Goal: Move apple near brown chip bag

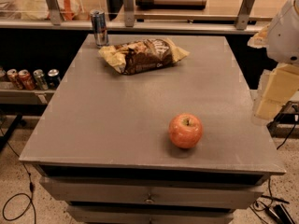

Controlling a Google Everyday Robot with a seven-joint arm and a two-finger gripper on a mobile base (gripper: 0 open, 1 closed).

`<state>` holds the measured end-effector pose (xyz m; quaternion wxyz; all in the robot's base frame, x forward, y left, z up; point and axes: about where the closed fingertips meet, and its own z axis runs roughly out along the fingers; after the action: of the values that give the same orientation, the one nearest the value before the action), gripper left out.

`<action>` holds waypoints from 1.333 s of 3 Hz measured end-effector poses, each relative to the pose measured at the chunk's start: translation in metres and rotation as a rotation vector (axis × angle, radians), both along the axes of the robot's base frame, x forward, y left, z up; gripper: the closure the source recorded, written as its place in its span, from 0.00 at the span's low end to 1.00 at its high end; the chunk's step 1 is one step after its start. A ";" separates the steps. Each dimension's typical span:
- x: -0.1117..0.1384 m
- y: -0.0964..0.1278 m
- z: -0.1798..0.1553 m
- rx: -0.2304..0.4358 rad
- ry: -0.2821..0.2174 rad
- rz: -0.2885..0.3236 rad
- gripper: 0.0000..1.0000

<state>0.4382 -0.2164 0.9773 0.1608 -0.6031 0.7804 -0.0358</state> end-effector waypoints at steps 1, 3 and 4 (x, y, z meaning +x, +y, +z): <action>0.000 0.000 0.000 0.000 0.000 0.000 0.00; 0.002 0.005 -0.053 0.237 0.067 0.083 0.00; 0.003 0.014 -0.089 0.456 0.080 0.131 0.00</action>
Offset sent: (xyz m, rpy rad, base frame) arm -0.0004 0.0037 -0.0554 0.2422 0.1217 0.1122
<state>0.4414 -0.2021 0.8879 0.2638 -0.6015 0.7333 0.1757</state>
